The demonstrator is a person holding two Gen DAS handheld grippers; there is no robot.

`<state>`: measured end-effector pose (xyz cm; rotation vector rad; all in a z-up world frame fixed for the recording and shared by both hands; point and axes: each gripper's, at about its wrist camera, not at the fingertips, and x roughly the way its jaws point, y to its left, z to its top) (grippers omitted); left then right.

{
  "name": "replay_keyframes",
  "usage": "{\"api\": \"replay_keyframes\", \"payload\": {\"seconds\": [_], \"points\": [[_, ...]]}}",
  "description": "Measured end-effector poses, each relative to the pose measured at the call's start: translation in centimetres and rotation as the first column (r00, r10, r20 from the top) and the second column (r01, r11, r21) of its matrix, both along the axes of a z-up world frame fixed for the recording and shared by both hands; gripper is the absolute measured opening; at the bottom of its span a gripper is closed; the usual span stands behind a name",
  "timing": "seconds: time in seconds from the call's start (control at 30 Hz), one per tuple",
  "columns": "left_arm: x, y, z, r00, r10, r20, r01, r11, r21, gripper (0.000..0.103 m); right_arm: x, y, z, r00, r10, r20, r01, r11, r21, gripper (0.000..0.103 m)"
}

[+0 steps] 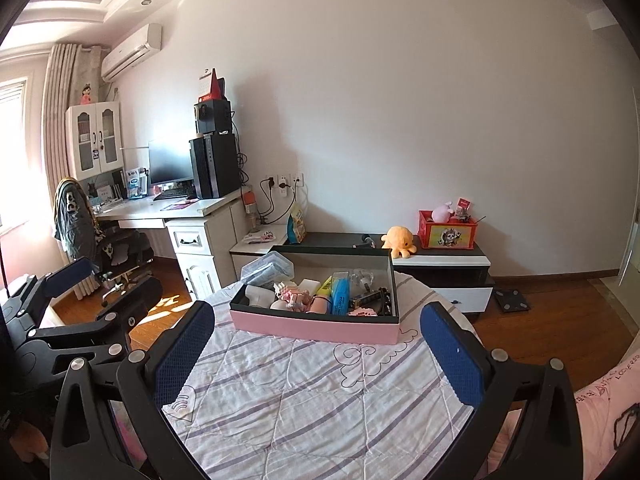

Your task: Organize rigid objects

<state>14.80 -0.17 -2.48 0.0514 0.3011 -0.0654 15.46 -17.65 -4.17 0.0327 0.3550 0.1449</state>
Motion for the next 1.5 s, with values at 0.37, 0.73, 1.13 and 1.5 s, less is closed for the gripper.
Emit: {"api": "replay_keyframes", "payload": {"seconds": [0.37,0.73,1.13,1.5], "points": [[-8.3,0.5,3.1,0.995,-0.014,0.103,0.014,1.0,0.003,0.103,-8.3,0.7,2.8,0.996,-0.021,0.087,0.023,0.999,-0.025,0.103],[-14.4,0.9,6.0,0.981,0.012,0.192,-0.016,1.0,0.016,0.103,-14.2,1.5,5.7,0.981,-0.053,0.189,0.06,0.998,-0.032,0.103],[-16.4,1.8,7.1,0.97,0.005,0.244,-0.005,1.0,-0.001,0.103,-16.8,2.1,6.8,0.957,-0.081,0.279,0.092,0.995,-0.027,0.103],[-16.8,1.8,7.0,0.969,0.012,0.246,-0.012,1.0,0.001,0.103,-17.2,2.2,6.3,0.953,-0.099,0.286,0.107,0.994,-0.013,0.103]]}}
